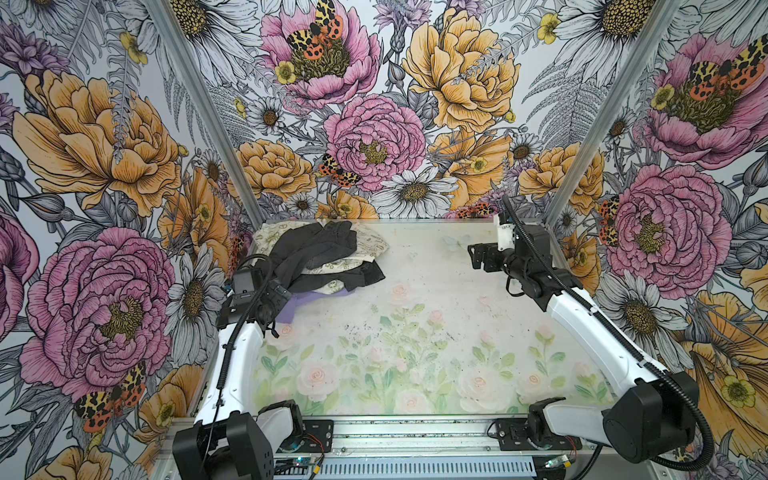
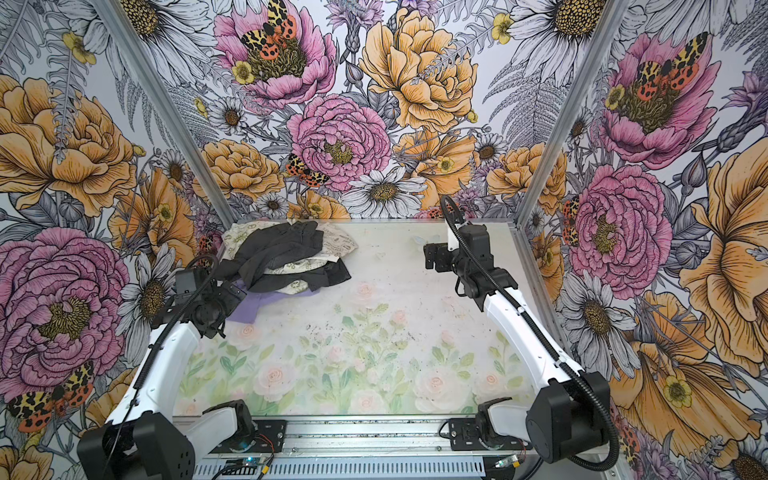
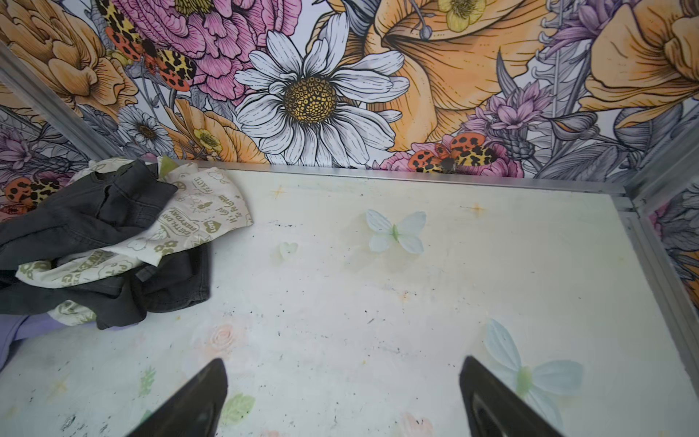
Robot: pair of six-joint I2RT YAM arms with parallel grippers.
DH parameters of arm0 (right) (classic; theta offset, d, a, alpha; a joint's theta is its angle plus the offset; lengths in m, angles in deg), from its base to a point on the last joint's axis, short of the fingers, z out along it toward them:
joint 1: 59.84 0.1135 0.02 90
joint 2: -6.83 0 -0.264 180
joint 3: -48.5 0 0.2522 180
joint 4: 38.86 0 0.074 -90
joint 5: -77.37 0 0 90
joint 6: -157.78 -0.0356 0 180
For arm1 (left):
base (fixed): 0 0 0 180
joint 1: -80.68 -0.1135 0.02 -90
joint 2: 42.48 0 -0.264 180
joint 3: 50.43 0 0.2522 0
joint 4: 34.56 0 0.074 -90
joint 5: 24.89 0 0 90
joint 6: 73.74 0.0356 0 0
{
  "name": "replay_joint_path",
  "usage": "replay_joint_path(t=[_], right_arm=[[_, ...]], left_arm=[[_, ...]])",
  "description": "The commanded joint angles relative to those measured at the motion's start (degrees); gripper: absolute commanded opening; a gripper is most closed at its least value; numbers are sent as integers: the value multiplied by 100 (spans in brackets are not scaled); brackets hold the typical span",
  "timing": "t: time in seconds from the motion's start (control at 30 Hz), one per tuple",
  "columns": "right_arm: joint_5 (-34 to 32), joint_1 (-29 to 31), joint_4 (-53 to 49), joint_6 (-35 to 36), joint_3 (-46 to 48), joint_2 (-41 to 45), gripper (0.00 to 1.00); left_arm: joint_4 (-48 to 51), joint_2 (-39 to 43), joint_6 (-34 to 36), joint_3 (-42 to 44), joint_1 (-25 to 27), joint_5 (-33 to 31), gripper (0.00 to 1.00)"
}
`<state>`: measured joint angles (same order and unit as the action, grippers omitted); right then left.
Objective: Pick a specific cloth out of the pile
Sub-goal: 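Lower the left gripper to the lavender shirt edge while the right arm rises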
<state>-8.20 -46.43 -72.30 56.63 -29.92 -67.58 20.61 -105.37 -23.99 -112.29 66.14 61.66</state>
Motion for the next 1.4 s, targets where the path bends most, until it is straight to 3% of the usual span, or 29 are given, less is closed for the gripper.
replay_joint_path(t=[0.0, 0.4, 0.57, 1.13, 1.37], right_arm=[[118, 136, -150, -53, -265, -126, 96], [181, 592, -181, 42, -389, -404, 96], [212, 625, -176, 68, -385, -468, 96], [142, 623, -228, 330, -492, -505, 97], [144, 627, -263, 334, -546, -574, 97]], left_arm=[[128, -129, -161, 73, -134, 321, 94], [117, -1133, 374, -277, -688, 453, 88], [113, -1779, 658, -584, -710, 275, 87], [87, -3378, 1099, -1623, -1093, 589, 87], [94, -3768, 1125, -1816, -1111, 901, 80]])
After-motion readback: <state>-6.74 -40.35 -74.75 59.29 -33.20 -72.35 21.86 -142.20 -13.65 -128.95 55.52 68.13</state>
